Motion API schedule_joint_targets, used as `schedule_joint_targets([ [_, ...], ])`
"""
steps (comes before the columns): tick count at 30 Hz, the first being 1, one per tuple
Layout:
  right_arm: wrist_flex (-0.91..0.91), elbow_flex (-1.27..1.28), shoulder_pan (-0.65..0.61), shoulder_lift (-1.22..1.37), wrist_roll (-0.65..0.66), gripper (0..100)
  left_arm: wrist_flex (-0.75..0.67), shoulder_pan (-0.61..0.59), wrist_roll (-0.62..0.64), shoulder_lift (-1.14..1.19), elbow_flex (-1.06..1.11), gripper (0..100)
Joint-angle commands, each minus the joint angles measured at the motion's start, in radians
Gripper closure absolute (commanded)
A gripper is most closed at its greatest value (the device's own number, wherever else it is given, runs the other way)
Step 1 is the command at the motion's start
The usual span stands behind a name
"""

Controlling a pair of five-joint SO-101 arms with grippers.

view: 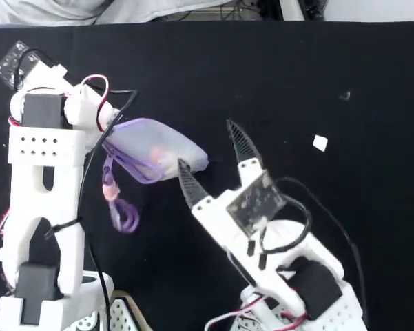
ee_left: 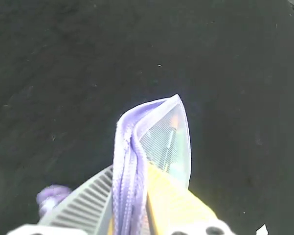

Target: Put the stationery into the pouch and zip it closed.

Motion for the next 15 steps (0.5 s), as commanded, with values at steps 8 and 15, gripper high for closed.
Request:
schedule_joint_targets([
  [8,0.064,0.087,-0.230,-0.188,0.005,67.0,0.002,0.013,0.097,-0.035,-0.093,97],
  [15,-0.055,0.234,-0.275,-0.188,0.003,67.0,-0.003,0.044,0.160,-0.035,-0.147,97],
])
